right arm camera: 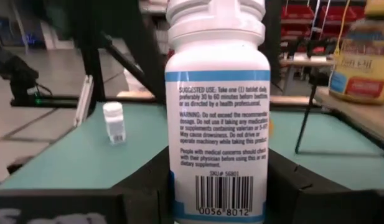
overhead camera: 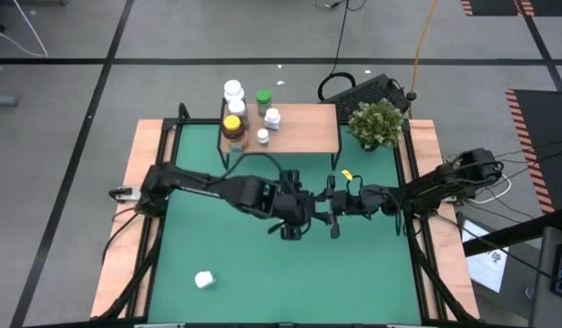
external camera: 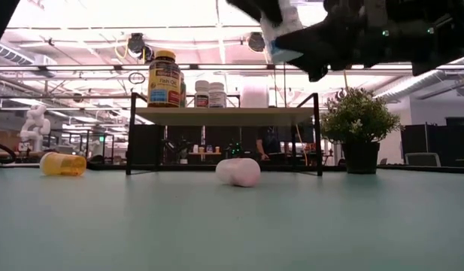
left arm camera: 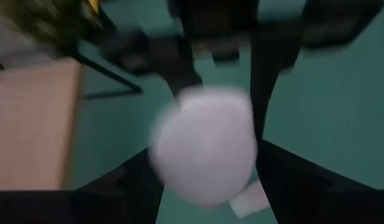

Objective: Pick and place medicine bottles onto shelf by color
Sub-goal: Put the top white and blue pill bottle on the shelf

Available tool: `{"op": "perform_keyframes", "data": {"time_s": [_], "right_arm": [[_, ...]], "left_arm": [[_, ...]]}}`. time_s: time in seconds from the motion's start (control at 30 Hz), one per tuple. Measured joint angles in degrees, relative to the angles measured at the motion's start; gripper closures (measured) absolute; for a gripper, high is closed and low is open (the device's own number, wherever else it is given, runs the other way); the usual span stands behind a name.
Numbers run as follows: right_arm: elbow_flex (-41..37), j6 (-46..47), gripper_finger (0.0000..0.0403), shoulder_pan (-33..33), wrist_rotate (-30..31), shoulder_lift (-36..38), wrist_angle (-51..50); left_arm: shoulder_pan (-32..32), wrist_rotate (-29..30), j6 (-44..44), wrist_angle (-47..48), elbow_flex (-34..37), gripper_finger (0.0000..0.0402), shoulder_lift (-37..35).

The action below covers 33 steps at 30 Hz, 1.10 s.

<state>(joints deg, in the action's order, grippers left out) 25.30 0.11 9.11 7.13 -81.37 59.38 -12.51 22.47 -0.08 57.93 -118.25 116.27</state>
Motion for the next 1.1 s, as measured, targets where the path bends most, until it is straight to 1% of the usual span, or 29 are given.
{"op": "perform_keyframes", "data": {"time_s": [0.07, 0.17, 0.27, 0.4, 0.47, 0.5, 0.53, 0.63, 0.73, 0.8, 0.87, 0.97, 1.1], "right_arm": [[0.03, -0.96, 0.0255, 0.7, 0.34, 0.27, -0.55], [-0.08, -1.22, 0.0254, 1.11, 0.4, 0.03, -0.73], [-0.67, -1.27, 0.0254, 1.01, 0.5, 0.2, 1.56], [-1.16, -1.21, 0.0255, 0.7, 0.06, 0.27, 3.75], [-1.16, -1.23, 0.0254, 0.48, -0.84, 0.25, 4.08], [-1.16, -1.2, 0.0254, 0.46, -1.25, 0.23, 4.92], [-1.16, -1.19, 0.0254, 0.46, -1.41, 0.23, 5.72], [-0.81, -1.31, 0.0255, 0.09, -3.31, 0.2, 6.21], [0.67, -0.84, 0.0253, -0.42, -6.11, -0.17, 5.75], [2.12, -0.98, 0.0253, -0.46, -7.25, -1.78, 5.37], [2.21, -1.21, 0.0253, -0.44, -7.29, -3.42, 4.92], [3.32, -1.46, 0.0254, -0.51, -7.34, -6.15, 6.31], [4.05, -2.49, 0.0251, -0.51, -7.33, -7.64, 7.53]], "left_arm": [[0.12, -0.23, -0.36, -5.53, 6.36, 0.0169, -1.51], [-0.04, -0.48, -1.81, -14.32, 16.34, 0.0175, -5.64], [-0.84, -0.36, -3.46, -23.3, 27.81, 0.0179, -11.96], [-2.39, -0.54, -5.28, -42.79, 45.05, 0.0183, -21.85], [-3.05, -1.03, -6.03, -52.8, 51.97, 0.0183, -25.96], [-3.4, -1.08, -6.08, -55.69, 55.43, 0.0183, -27.75], [-3.66, -1.06, -6.1, -57.98, 58.26, 0.0183, -28.94], [-4.13, -1.24, -4.44, -69.75, 65.26, 0.0183, -31.14], [-4.17, -1.57, -0.31, -82.74, 70.09, 0.0183, -30.9], [-4.11, -1.62, 2.58, -89.12, 72.81, 0.0183, -29.78], [-4.04, -2.9, 5.2, -94.56, 74.07, 0.0183, -28.67], [-4.07, -4.2, 7.2, -98.98, 74.18, 0.0181, -27.65], [-3.34, -5.5, 7.38, -99.41, 73.76, 0.0164, -26.03]]}}
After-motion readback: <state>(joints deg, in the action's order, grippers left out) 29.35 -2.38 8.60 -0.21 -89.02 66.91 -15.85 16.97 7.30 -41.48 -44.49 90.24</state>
